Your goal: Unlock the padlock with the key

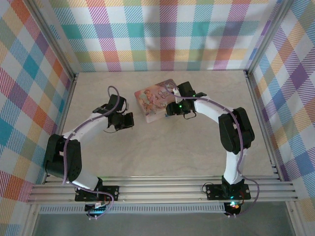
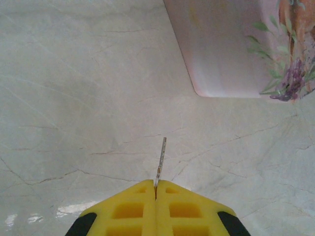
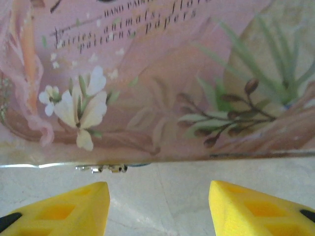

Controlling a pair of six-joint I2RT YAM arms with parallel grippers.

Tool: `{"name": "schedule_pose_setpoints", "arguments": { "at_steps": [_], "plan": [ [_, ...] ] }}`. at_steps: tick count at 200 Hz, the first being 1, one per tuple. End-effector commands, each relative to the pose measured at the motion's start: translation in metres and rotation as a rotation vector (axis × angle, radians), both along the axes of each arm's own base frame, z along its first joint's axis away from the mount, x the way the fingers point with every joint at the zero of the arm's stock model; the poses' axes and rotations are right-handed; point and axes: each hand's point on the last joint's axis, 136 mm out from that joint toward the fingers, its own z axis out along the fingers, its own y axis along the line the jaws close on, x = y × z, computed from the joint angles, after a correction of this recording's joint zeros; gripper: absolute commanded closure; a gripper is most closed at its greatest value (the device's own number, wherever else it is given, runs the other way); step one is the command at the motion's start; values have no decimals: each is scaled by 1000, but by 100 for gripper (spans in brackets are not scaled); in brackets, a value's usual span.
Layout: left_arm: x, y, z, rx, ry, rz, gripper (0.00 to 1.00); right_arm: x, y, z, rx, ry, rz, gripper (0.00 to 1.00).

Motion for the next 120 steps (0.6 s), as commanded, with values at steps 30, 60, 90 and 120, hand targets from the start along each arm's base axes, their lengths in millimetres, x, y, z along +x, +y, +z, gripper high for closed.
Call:
{"name": "schedule_pose_setpoints", "arguments": {
  "at_steps": [30,60,90,120],
  "plan": [
    [-2,1,8,-33,-38,-2,100,-1,13,-14,-104,-76,26,42],
    [-6,2,9,-38,-42,-4,100,1,15,-27,-111,-37,-4,43],
    [-10,2,11,-55,-53,4,100,3,21,-34,-95,-35,-7,43],
    [-12,-1,15,-96,-64,18,100,8,23,-36,-94,-47,-11,45]
  ]
}}
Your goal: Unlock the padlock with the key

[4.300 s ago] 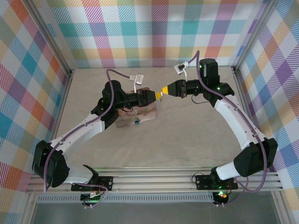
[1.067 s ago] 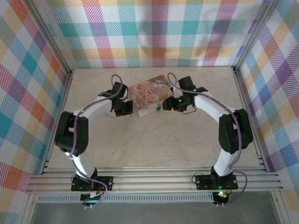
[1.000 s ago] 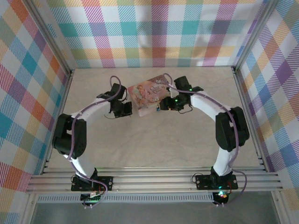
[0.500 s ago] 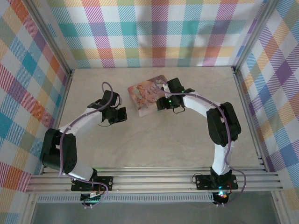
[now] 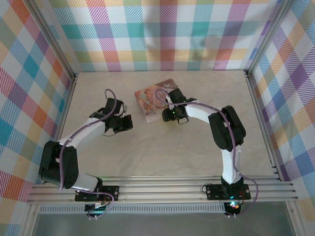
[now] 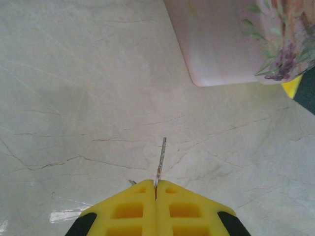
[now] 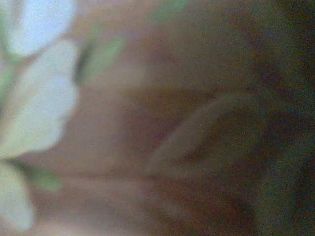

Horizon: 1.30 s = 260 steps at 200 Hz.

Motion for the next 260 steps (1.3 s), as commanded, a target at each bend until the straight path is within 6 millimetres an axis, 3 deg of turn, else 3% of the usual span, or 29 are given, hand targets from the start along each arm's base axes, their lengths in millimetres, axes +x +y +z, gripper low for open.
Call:
{"name": "schedule_pose_setpoints", "arguments": {
  "at_steps": [1,111,159,226,260],
  "plan": [
    [0,-3,10,-57,-30,12,100,15,8,12,28,-52,-11,46],
    [-20,5,6,-48,-35,13,100,25,24,17,39,-122,13,58],
    [-30,10,3,-37,-51,8,100,26,34,31,97,-193,22,79],
    [-40,0,12,-91,-137,-92,100,1,38,37,140,-165,75,97],
    [-43,-22,33,-192,-292,-225,100,-21,35,40,137,-72,71,100]
  ]
}}
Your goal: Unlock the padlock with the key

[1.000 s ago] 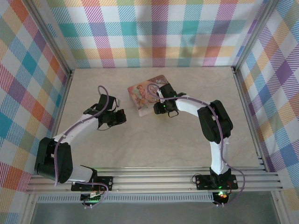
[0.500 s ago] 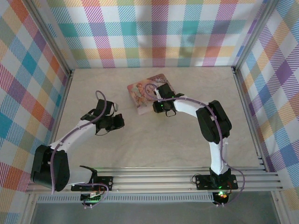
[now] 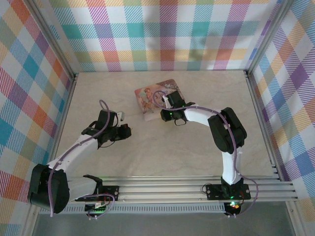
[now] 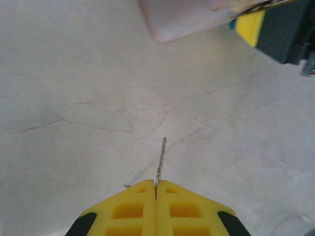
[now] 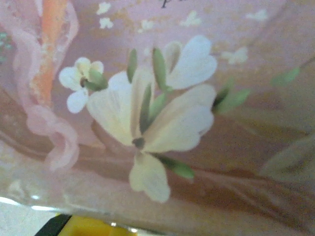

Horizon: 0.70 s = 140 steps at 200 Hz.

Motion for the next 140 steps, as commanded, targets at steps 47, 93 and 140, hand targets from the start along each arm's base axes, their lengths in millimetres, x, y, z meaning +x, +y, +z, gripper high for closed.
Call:
{"name": "schedule_pose_setpoints", "arguments": {
  "at_steps": [47,93,140],
  "plan": [
    [-13,-50,58,-170,-454,-303,100,-58,4,48,63,294,-12,100],
    [-25,-76,63,-173,-529,-450,100,-80,15,79,144,449,-12,100],
    [-20,-84,62,-218,-591,-395,100,-86,28,105,214,535,2,100]
  ]
}}
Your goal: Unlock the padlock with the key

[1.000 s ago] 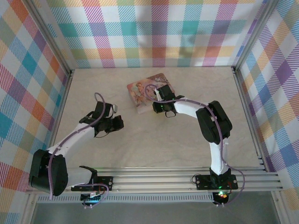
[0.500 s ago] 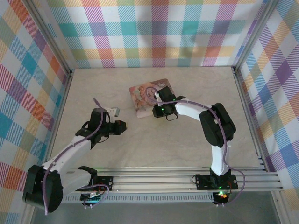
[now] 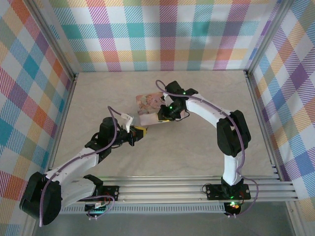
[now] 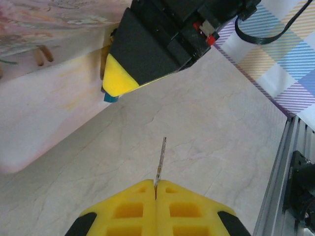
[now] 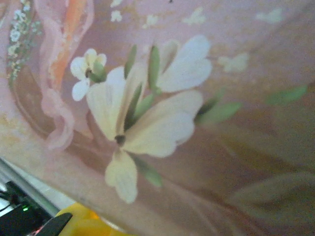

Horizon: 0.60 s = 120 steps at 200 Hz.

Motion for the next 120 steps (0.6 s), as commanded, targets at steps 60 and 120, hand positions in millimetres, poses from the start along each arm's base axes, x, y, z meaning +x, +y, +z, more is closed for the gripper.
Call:
{"name": "schedule_pose_setpoints", "arguments": {
  "at_steps": [60,120],
  "plan": [
    [13,-2,-1,-110,-75,81,100,-17,22,58,151,147,37,100],
    [24,-15,3,-176,-47,65,100,-20,24,64,176,191,36,100]
  ]
}}
